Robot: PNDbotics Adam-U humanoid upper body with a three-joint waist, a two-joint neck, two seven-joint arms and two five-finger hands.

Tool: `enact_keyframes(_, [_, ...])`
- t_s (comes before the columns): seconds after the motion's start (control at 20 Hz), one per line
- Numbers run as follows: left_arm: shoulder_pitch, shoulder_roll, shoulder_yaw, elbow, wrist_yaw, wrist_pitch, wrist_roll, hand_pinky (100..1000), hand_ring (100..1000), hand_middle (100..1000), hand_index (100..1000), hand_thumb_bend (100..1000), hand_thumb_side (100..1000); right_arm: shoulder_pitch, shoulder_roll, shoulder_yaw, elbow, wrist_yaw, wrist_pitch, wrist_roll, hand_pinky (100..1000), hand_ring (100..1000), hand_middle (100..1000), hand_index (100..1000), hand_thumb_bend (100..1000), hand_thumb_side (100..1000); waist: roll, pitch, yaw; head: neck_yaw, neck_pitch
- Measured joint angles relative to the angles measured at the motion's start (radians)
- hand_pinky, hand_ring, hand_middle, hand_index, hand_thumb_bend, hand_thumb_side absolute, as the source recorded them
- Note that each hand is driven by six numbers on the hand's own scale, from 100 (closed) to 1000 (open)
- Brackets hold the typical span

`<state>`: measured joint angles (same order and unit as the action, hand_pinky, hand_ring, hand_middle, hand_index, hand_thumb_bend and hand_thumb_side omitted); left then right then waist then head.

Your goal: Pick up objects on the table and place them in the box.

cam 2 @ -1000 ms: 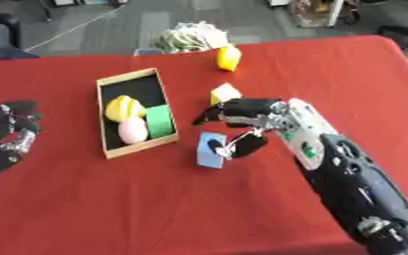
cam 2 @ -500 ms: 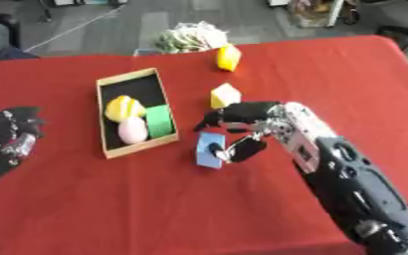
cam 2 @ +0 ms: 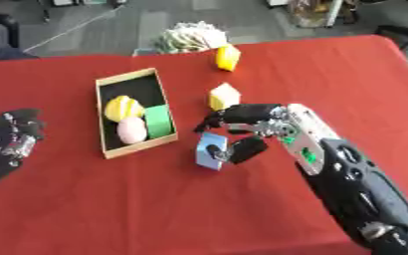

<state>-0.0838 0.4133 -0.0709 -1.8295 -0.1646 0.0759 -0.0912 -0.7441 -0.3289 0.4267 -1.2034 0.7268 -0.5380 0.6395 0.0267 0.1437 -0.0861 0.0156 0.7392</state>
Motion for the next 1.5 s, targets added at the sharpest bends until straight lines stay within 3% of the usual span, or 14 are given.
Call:
enact_keyframes(0.3, [0.000, -0.001, 0.000, 0.005, 0.000, 0.001, -0.002, 765, 631, 651, 837, 100, 595, 0.003, -0.002, 0.020, -0.003, 0.015, -0.003, -0.003, 857, 884, 881, 970, 100, 838, 0.000, 0.000, 0.001, -0.002, 0.000])
enact_keyframes(0.5, [0.001, -0.009, -0.001, 0.010, 0.000, 0.003, -0.004, 765, 631, 651, 837, 100, 599, 0.005, -0.001, 0.035, -0.003, 0.056, -0.016, -0.016, 856, 883, 881, 971, 100, 681, 0.000, 0.000, 0.001, -0.005, 0.000])
enact_keyframes(0.65, [0.002, -0.009, -0.001, 0.011, 0.000, 0.004, -0.005, 765, 631, 651, 837, 100, 605, 0.005, 0.005, 0.043, 0.002, 0.086, -0.029, -0.029, 850, 872, 870, 964, 100, 420, 0.000, 0.000, 0.001, -0.008, 0.000])
enact_keyframes(0.7, [0.002, -0.009, -0.001, 0.011, 0.000, 0.004, -0.005, 765, 631, 651, 837, 100, 605, 0.005, 0.009, 0.045, 0.004, 0.095, -0.032, -0.032, 847, 866, 863, 961, 100, 398, 0.000, 0.000, 0.001, -0.009, 0.000])
enact_keyframes(0.9, [0.003, -0.010, -0.001, 0.016, 0.000, 0.004, -0.005, 764, 631, 651, 837, 100, 609, 0.005, 0.017, 0.041, 0.008, 0.117, -0.041, -0.041, 784, 767, 764, 932, 100, 395, 0.000, 0.000, 0.001, -0.009, 0.000])
enact_keyframes(1.1, [0.004, -0.016, -0.001, 0.018, 0.001, 0.004, -0.005, 764, 631, 650, 836, 100, 611, 0.002, 0.016, 0.018, 0.000, 0.106, -0.034, -0.034, 642, 583, 640, 891, 100, 365, 0.000, 0.000, 0.001, -0.009, 0.000])
enact_keyframes(1.5, [0.006, -0.032, -0.002, 0.017, 0.002, 0.004, -0.005, 769, 630, 649, 832, 100, 615, -0.099, -0.005, -0.044, -0.045, -0.033, 0.009, 0.009, 588, 529, 617, 876, 100, 330, 0.000, -0.014, 0.031, -0.014, 0.000])
